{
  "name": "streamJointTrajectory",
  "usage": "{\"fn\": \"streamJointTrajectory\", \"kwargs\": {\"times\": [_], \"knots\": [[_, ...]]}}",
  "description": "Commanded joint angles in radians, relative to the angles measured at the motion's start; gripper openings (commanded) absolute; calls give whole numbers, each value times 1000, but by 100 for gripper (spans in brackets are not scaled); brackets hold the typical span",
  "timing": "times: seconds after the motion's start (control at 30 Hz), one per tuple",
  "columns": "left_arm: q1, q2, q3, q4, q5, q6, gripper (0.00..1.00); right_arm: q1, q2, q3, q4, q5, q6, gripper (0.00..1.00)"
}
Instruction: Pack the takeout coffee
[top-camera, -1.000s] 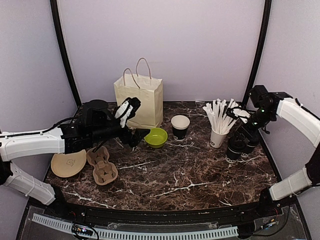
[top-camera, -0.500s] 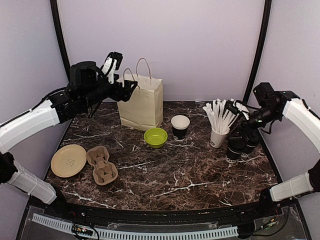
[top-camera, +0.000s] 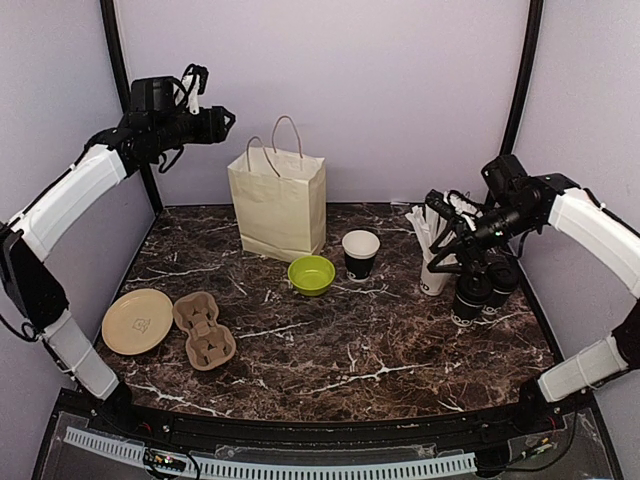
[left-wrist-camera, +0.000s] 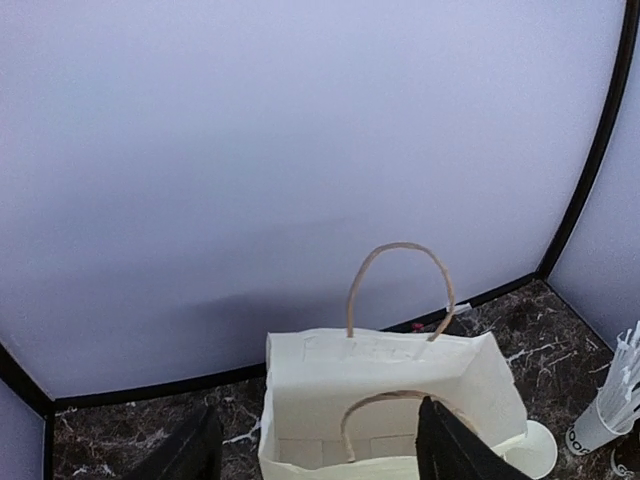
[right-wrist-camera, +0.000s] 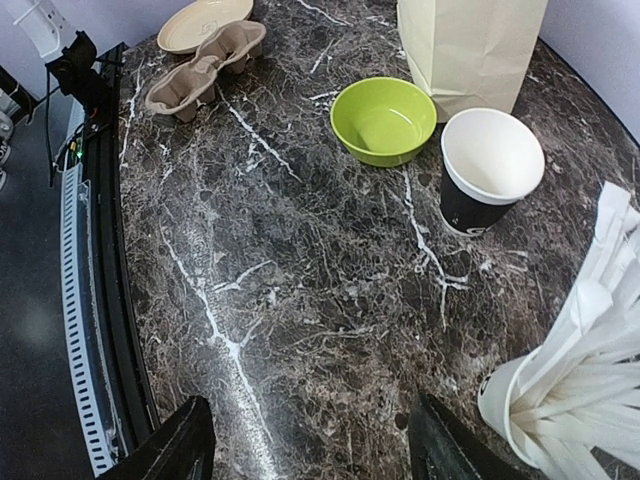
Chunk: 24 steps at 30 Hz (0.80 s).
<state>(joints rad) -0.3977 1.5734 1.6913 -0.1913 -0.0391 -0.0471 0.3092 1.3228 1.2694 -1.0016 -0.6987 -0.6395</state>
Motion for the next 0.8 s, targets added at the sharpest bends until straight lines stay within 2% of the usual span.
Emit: {"fn": "streamJointTrajectory", "kwargs": {"times": [0.0, 0.17, 0.53, 0.67, 0.77], "knots": [[120, 155, 209, -248, 209, -126, 67, 54, 39, 31, 75, -16, 34, 66], [152, 330, 370, -344, 222, -120, 70, 76, 60, 27, 107, -17, 43, 66], [154, 480, 456, -358, 243, -122, 73, 85, 6, -45, 156, 5, 71, 67], [153, 490, 469, -345, 285, -145, 68, 85, 0, -61, 167, 22, 77, 67], [153, 490, 476, -334, 295, -159, 57, 85, 5, -58, 167, 21, 76, 67]]}}
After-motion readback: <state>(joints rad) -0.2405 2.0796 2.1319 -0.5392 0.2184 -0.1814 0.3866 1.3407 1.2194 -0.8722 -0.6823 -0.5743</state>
